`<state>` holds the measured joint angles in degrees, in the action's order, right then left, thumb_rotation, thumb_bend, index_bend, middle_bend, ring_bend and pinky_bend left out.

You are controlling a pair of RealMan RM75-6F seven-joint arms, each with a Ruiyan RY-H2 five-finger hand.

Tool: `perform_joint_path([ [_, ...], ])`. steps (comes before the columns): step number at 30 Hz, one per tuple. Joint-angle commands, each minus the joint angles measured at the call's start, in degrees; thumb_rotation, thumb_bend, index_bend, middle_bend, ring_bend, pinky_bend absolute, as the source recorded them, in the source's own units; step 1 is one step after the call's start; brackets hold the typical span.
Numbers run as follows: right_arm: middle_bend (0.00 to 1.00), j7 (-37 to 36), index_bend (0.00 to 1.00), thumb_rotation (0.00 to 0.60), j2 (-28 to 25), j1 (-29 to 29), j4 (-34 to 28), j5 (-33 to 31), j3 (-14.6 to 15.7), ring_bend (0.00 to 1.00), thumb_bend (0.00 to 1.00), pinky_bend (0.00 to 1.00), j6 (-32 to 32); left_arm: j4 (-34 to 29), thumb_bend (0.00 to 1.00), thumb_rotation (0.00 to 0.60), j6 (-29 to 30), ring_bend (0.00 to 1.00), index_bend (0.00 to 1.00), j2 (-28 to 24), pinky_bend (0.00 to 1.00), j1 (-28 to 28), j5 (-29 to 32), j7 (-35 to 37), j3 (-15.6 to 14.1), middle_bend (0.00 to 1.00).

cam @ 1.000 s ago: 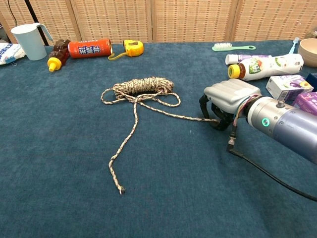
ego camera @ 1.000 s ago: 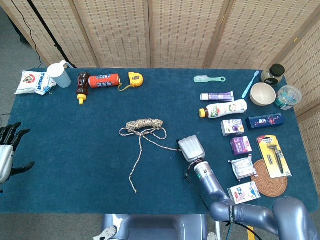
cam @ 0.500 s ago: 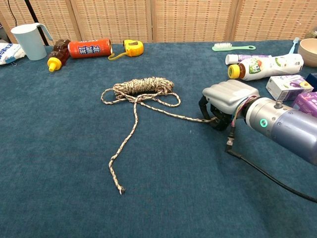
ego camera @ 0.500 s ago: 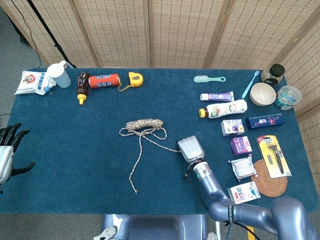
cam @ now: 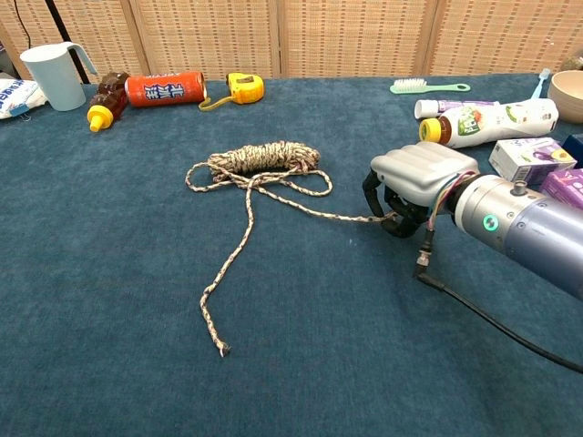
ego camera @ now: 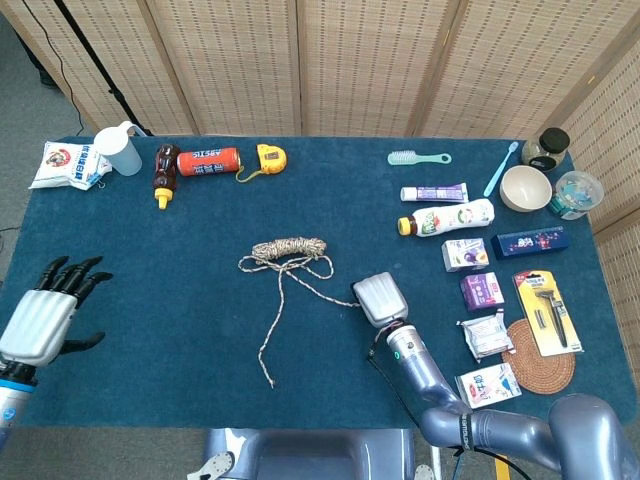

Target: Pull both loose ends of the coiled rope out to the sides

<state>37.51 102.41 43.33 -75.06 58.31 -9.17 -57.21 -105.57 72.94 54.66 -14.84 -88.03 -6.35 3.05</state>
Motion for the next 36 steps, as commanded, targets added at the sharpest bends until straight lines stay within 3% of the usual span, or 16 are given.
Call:
perform_joint_path([
  [1,0.82,0.0,0.59,0.6,0.1,0.0,0.0,-0.1,-0.1,0.94,0.47,0.76,0.0,-0.1,0.12,0.6,-4.8,0.19,0.27,-1.6,0.06,-3.9,-4.5,1.1,-1.2,0.19],
  [5,0.82,-0.2,0.59,0.6,0.3,0.0,0.3,-0.1,-0.1,0.94,0.47,0.76,0.0,0.2,0.12,0.6,-9.4,0.23,0.3,-1.8,0.06,-7.7,-8.6,0.6,-1.9,0.23],
  [11,0.82,-0.8,0.59,0.6,0.6,0.0,0.7,0.2,0.0,0.94,0.47,0.76,0.0,0.6,0.12,0.6,-16.7,0.18,0.3,-0.7,0.06,-14.3,-14.5,4.8,-3.3,0.22],
  [17,0.82,-1.9,0.59,0.6,0.5,-0.3,1.4,0.7,0.1,0.94,0.47,0.76,0.3,3.1,0.12,0.6,-21.3,0.16,0.28,3.3,0.06,-20.8,-20.7,13.1,-5.8,0.19],
  [36,0.82,-3.6,0.59,0.6,0.8,-1.4,1.5,1.9,0.7,0.94,0.46,0.76,-0.2,12.5,0.12,0.6,-23.7,0.13,0.23,16.9,0.06,-26.1,-19.7,16.7,-8.4,0.18],
])
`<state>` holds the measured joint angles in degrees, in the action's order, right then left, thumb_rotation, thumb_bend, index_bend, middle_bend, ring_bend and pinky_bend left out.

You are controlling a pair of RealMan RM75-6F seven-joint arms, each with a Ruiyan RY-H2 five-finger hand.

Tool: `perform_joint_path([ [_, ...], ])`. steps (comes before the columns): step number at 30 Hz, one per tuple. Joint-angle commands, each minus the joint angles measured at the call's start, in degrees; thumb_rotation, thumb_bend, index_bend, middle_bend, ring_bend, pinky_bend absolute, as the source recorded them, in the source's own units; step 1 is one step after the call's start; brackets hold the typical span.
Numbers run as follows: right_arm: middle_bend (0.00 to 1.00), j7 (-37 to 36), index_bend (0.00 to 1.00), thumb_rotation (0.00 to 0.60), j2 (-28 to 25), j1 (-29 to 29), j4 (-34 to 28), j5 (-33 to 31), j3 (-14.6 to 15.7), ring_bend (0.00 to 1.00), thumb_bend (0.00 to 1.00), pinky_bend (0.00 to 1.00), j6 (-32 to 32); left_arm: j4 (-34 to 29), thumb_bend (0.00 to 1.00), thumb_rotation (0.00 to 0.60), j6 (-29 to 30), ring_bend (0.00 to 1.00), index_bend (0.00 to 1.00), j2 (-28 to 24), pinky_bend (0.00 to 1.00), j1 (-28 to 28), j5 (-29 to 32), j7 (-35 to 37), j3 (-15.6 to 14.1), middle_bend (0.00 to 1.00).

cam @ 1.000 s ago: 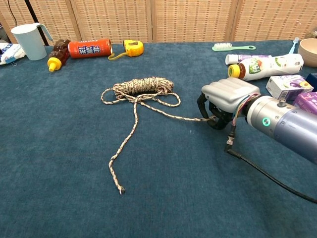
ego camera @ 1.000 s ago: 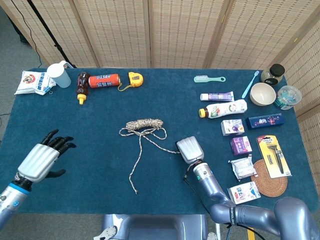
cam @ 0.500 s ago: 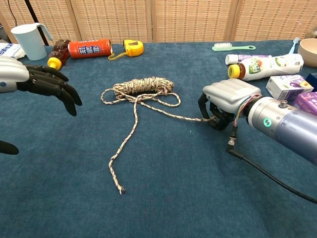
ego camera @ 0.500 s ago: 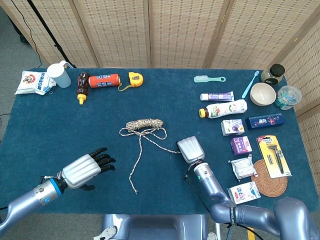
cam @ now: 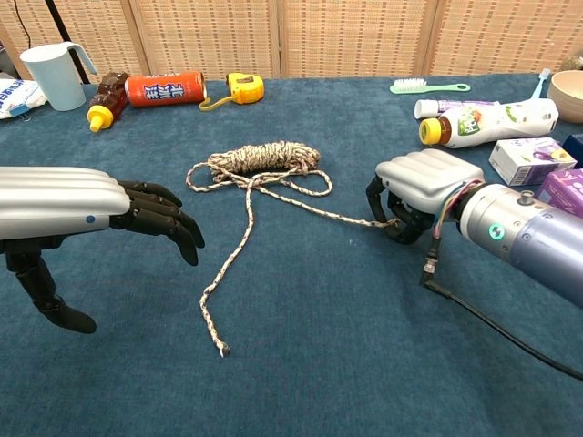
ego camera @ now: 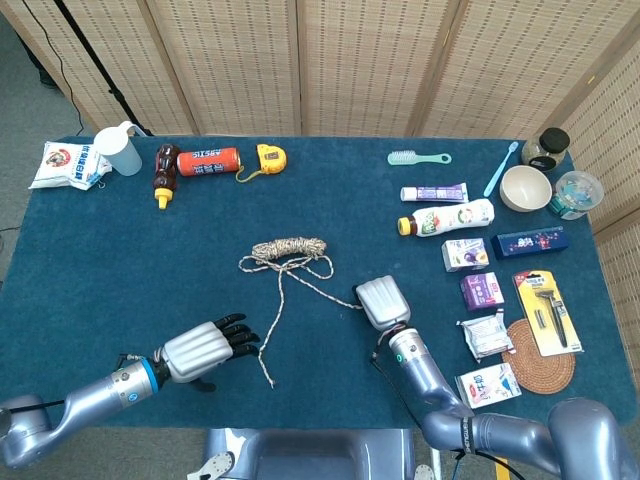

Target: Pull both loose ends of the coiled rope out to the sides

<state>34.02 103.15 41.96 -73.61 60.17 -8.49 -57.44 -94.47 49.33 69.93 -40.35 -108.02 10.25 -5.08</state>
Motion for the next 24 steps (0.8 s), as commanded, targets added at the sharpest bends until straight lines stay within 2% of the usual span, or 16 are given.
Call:
perform_joint_path([
  [1,0.82,-0.1,0.59,0.6,0.0,-0.1,0.1,0.1,0.0,0.94,0.46,0.76,0.0,2.1,0.12,0.6,-0.2,0.13,0.23,2.4,0.06,-0.9,0.2,0.1,-0.4,0.18],
  [10,0.82,-0.3,0.59,0.6,-0.4,-0.5,-0.1,0.3,0.0,0.94,0.47,0.76,-0.1,8.2,0.12,0.6,-0.1,0.13,0.2,8.1,0.06,-4.2,-0.2,3.6,-1.4,0.18],
  [20,0.82,-0.3,0.59,0.6,-0.9,-0.8,-0.3,0.2,-0.2,0.94,0.46,0.76,-0.1,10.0,0.12,0.6,-1.3,0.13,0.36,10.3,0.06,-6.6,2.0,3.9,-1.6,0.2],
  [24,0.82,-0.3,0.59,0.6,-0.9,-0.9,-0.1,0.1,-0.3,0.94,0.47,0.76,0.0,10.2,0.12,0.6,-2.1,0.14,0.38,10.6,0.06,-7.7,2.3,3.6,-2.0,0.21],
])
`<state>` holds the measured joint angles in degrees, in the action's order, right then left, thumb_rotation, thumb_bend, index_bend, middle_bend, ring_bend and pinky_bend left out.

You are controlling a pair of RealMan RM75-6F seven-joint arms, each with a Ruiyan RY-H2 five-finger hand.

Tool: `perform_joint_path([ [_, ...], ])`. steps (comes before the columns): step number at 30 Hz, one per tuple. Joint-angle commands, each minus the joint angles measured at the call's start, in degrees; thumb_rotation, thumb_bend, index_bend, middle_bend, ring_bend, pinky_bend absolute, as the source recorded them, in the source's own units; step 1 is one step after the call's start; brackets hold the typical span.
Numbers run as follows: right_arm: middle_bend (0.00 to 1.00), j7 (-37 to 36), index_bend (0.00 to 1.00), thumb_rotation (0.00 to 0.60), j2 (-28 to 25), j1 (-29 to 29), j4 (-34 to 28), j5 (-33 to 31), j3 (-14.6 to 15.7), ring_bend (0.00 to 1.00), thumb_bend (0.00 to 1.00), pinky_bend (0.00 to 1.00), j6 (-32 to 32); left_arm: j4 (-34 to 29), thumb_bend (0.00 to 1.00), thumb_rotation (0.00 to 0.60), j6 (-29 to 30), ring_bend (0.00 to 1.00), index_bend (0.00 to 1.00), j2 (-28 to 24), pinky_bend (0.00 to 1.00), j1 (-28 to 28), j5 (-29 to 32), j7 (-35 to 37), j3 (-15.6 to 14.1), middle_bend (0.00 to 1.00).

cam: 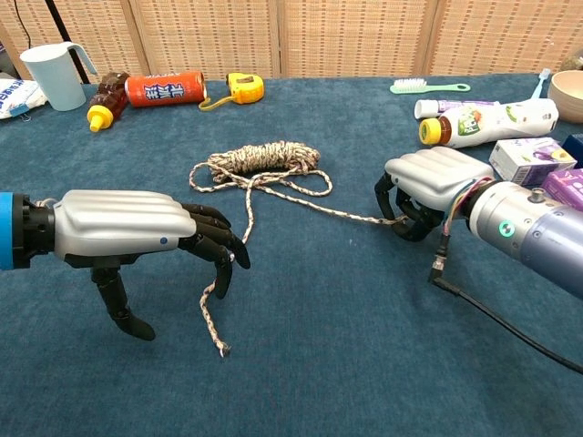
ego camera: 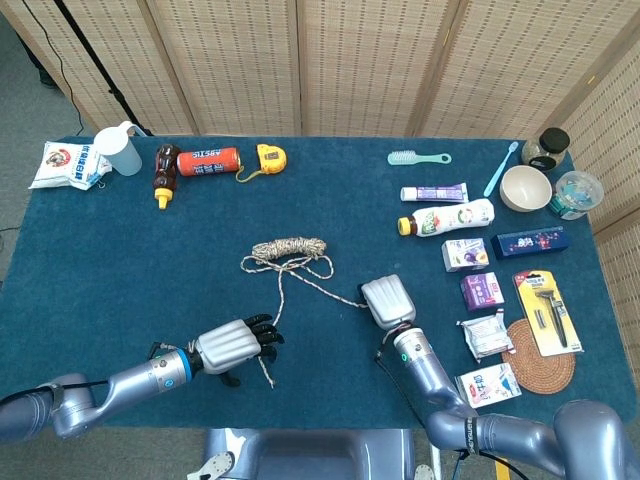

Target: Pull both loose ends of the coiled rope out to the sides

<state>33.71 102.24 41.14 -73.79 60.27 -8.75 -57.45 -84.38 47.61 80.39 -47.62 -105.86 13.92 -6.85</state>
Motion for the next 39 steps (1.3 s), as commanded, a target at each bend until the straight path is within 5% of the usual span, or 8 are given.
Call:
perform_joint_path([
  [1,0.82,0.0,0.59,0.6,0.0,-0.1,0.1,-0.1,0.0,0.94,0.47,0.76,0.0,0.2,0.12,0.6,-0.4,0.15,0.38,0.3,0.06,-0.6,0.2,0.0,-0.4,0.21],
  [39,0.82,-2.2,0.59,0.6,0.8,-1.2,2.2,-0.1,0.0,0.94,0.47,0.76,0.9,2.6,0.12,0.6,-2.5,0.2,0.41,1.6,0.07,-2.6,2.8,-10.1,-4.4,0.26],
])
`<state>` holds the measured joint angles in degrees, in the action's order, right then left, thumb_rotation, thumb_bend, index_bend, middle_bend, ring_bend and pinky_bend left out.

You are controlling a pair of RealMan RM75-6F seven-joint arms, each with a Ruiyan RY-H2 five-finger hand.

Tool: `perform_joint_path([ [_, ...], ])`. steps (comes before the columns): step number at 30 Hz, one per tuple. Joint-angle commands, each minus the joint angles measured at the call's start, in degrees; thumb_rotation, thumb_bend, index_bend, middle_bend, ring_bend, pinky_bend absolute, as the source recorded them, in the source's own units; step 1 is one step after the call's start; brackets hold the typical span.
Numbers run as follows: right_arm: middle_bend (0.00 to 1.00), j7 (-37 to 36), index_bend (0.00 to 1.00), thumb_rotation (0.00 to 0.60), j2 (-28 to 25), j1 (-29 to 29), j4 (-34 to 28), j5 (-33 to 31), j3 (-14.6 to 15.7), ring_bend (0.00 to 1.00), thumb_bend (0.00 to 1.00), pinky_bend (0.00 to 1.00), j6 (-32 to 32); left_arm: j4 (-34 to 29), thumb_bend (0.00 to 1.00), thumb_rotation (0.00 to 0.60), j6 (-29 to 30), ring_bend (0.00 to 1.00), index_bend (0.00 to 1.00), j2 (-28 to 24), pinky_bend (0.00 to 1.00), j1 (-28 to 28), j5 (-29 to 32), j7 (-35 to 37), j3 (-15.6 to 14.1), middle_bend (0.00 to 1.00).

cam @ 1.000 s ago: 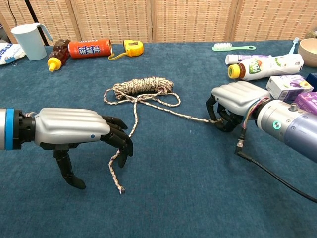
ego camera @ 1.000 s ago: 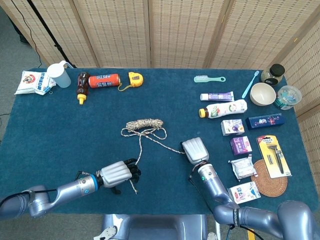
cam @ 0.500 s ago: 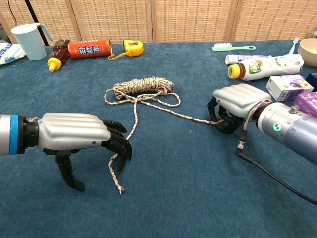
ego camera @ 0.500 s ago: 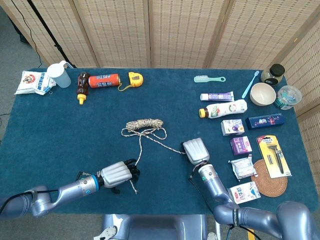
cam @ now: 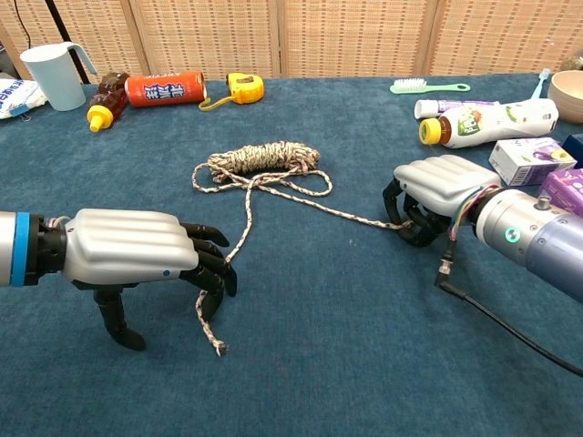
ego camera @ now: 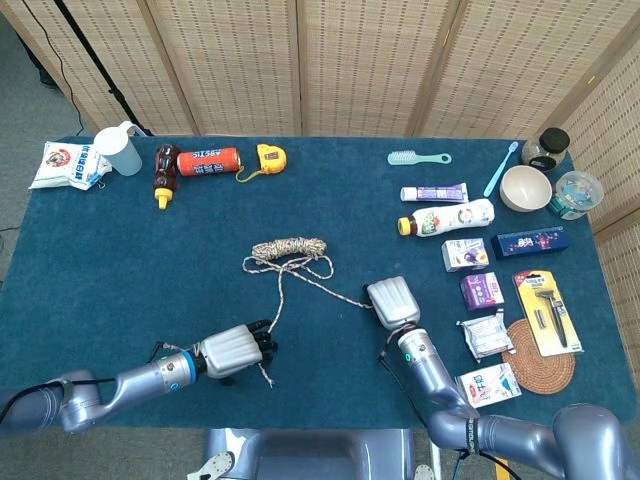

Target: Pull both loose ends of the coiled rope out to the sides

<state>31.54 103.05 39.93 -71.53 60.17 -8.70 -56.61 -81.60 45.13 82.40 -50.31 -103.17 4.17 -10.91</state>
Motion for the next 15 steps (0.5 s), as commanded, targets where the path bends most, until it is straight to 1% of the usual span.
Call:
perform_joint_path([
  [1,0.82,0.0,0.59,0.6,0.0,0.0,-0.1,0.1,0.0,0.94,0.47,0.76,0.0,-0.2,0.12,0.6,-0.1,0.2,0.41,-0.6,0.07,0.1,0.2,-0.6,-0.5,0.26],
  [9,0.82,0.1,0.59,0.6,0.3,0.1,-0.1,0.3,-0.1,0.94,0.47,0.76,0.1,0.0,0.12,0.6,0.5,0.2,0.41,-2.6,0.07,0.6,0.6,-1.9,-1.5,0.26],
  [15,0.82,0.1,0.59,0.6,0.3,0.1,-0.2,0.4,-0.2,0.94,0.47,0.76,0.1,0.9,0.12,0.6,4.0,0.2,0.41,-3.2,0.07,2.0,1.7,-1.9,-0.4,0.26],
])
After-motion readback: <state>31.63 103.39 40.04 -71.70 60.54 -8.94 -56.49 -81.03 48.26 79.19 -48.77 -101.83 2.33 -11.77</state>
